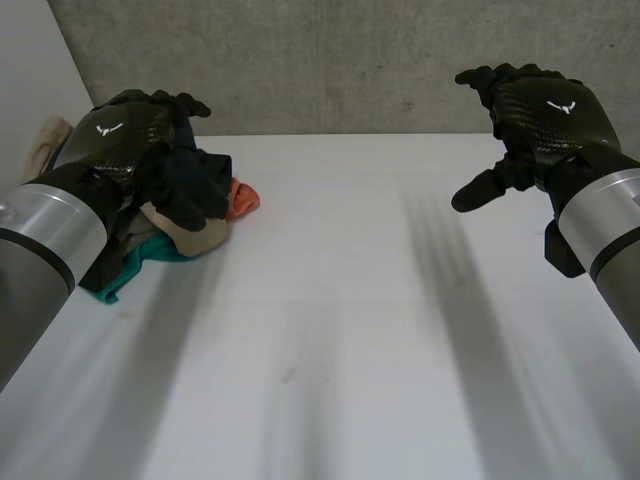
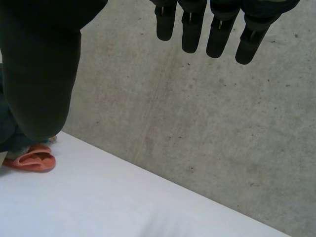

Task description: Fold the laundry.

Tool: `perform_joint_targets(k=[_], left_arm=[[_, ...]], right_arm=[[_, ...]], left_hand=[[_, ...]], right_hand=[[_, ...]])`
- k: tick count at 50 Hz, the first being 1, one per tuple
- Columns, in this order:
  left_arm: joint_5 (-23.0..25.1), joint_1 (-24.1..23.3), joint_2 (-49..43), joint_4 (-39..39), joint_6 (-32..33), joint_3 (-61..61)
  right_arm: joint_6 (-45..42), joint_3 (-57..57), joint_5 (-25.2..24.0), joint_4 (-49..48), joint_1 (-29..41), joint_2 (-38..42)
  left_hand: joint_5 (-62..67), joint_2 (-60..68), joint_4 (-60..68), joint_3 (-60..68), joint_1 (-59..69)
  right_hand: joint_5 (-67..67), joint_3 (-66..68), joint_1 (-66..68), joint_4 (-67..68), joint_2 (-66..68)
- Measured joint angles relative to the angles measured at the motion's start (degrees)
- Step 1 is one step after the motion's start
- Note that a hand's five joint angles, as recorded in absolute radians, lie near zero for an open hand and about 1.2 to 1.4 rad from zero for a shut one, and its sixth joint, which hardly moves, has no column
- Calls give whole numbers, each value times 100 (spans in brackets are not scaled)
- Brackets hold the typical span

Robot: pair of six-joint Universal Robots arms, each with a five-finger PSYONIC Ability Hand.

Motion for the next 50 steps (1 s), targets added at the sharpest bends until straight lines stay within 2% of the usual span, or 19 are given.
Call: perform_joint_targets(k=[4, 21, 25, 29, 40, 43, 44, 45, 46, 48, 50], left_arm=[[11, 58, 2, 18, -3, -38], [175, 367, -25, 135, 100, 48], [474, 785, -629, 428, 207, 545], [761, 1147, -1617, 779, 446, 1231], [843, 1610, -4135, 1467, 1708, 3073], [843, 1643, -4611, 1505, 1908, 3539], [839, 1644, -4668, 1507, 1925, 3604], [823, 1646, -4806, 1509, 1956, 3787], [805, 1642, -4859, 1506, 1957, 3879], [741, 1625, -4864, 1491, 1921, 3999], [637, 1583, -4714, 1470, 1828, 4023]], right_arm=[[-88, -40, 35, -85, -1, 5], [-446, -10, 103, -352, 77, -54], [-512, -10, 88, -374, 83, -15], [-593, 7, 85, -407, 85, 44], [-721, 27, 102, -497, 79, 295], [-734, 33, 99, -507, 71, 357], [-740, 34, 97, -512, 66, 377], [-751, 35, 94, -519, 58, 405], [-762, 35, 93, -527, 50, 421], [-791, 31, 92, -542, 30, 446], [-848, 20, 90, -568, -7, 465]], left_hand=[[-262, -459, -392, -336, -356], [-262, -473, -393, -336, -356], [-262, -473, -393, -336, -356], [-262, -473, -393, -336, -356], [-192, -367, -292, -246, -251], [685, 620, 660, 664, 830], [685, 620, 660, 664, 830], [2546, 2467, 2573, 2565, 2904], [3871, 3960, 3954, 3869, 4136], [4815, 4897, 5018, 4833, 4813], [4889, 5089, 5261, 5070, 4830]], right_hand=[[-271, -378, -51, -362, -299], [-271, -378, -51, -363, -299], [-271, -378, -51, -363, -299], [-271, -378, -51, -363, -299], [-271, -378, -51, -363, -299], [-271, -378, -51, -363, -299], [-271, -378, -51, -363, -299], [-271, -378, -51, -363, -299], [-271, -378, -51, -363, -299], [-271, -378, -51, -363, -299], [-271, -378, -51, -363, -299]])
